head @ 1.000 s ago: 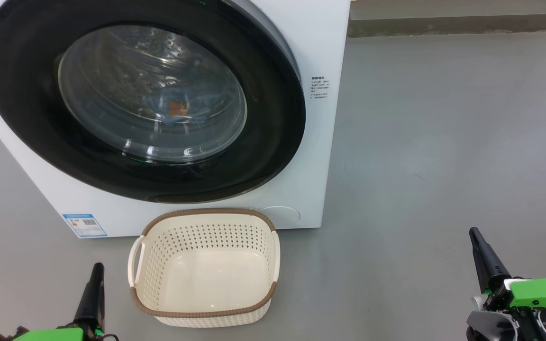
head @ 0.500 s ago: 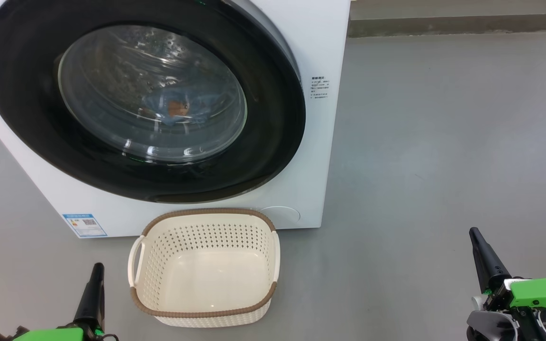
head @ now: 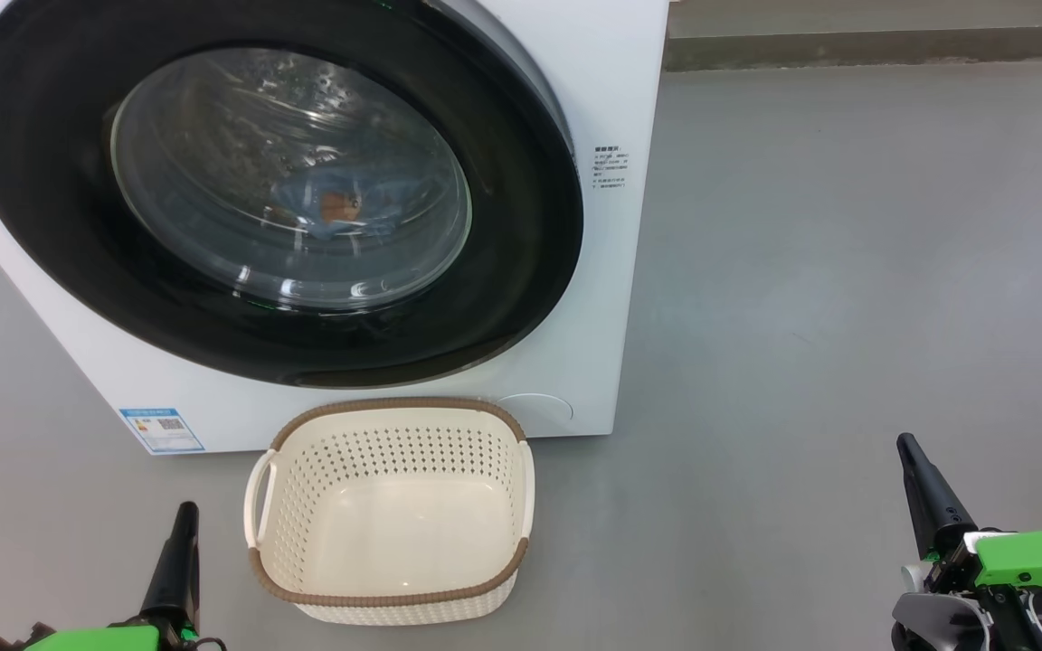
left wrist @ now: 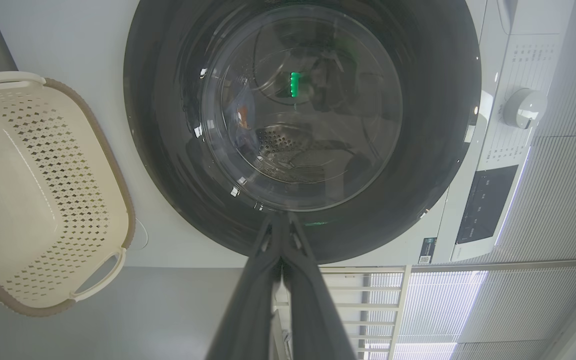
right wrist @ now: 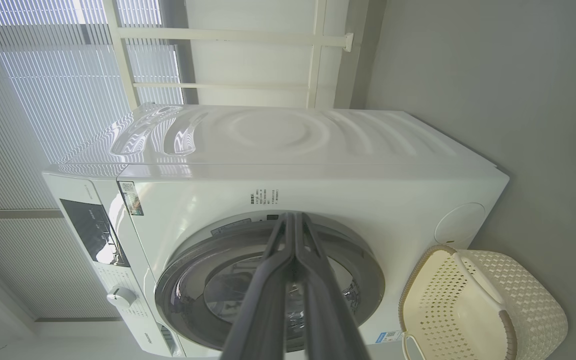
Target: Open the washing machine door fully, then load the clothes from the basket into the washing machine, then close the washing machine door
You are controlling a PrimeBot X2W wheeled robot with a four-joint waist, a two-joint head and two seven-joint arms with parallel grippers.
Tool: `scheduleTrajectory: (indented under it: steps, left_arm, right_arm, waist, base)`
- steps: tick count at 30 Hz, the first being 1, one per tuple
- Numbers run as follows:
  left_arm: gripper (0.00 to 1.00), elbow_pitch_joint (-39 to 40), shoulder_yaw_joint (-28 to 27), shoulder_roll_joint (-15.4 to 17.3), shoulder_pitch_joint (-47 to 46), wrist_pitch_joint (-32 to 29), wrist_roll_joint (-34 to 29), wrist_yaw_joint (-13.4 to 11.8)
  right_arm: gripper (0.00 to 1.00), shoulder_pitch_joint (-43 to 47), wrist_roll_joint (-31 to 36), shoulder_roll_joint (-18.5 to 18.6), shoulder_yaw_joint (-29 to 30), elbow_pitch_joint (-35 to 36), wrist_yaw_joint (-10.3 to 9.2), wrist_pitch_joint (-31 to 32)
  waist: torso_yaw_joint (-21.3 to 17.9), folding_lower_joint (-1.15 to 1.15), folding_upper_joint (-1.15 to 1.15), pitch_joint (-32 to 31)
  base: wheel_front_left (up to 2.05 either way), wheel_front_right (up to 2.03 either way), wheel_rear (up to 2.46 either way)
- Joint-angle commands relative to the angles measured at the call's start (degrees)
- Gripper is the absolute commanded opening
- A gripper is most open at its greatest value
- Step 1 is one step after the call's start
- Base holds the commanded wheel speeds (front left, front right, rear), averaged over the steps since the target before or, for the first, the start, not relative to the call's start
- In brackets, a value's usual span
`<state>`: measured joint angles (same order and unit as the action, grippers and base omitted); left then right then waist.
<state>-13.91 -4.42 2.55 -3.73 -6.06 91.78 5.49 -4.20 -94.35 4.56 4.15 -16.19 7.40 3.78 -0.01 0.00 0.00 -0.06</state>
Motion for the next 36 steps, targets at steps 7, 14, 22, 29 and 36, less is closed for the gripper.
scheduleTrajectory:
  steps: [7, 14, 22, 29, 36]
  left_arm:
    - [0.00, 1.8, -2.0, 0.5, -2.5, -0.2, 0.5, 0.1]
    - [0.00, 1.8, -2.0, 0.5, -2.6, -0.3, 0.5, 0.1]
    - [0.00, 1.8, -2.0, 0.5, -2.6, -0.3, 0.5, 0.1]
    - [0.00, 1.8, -2.0, 0.5, -2.6, -0.3, 0.5, 0.1]
    - [0.00, 1.8, -2.0, 0.5, -2.6, -0.3, 0.5, 0.1]
  right_arm:
    - [0.00, -2.5, -0.9, 1.0, -1.2, 1.8, 0.09, -0.1]
    - [0.00, -2.5, -1.0, 1.1, -1.3, 1.8, 0.09, -0.2]
    - [0.00, -2.5, -1.0, 1.1, -1.4, 1.8, 0.09, -0.3]
    - [0.00, -2.5, -1.1, 1.2, -1.4, 1.8, 0.09, -0.3]
    - [0.00, -2.5, -1.2, 1.3, -1.5, 1.8, 0.09, -0.4]
  waist:
    - [0.0, 0.00, 0.00, 0.0]
    - [0.0, 0.00, 0.00, 0.0]
    - [0.0, 0.00, 0.00, 0.0]
    - [0.0, 0.00, 0.00, 0.0]
    - [0.0, 0.00, 0.00, 0.0]
  base:
    - [0.00, 0.00, 0.00]
    - [0.00, 0.00, 0.00]
    - [0.00, 0.00, 0.00]
    - [0.00, 0.00, 0.00]
    - [0.00, 0.00, 0.00]
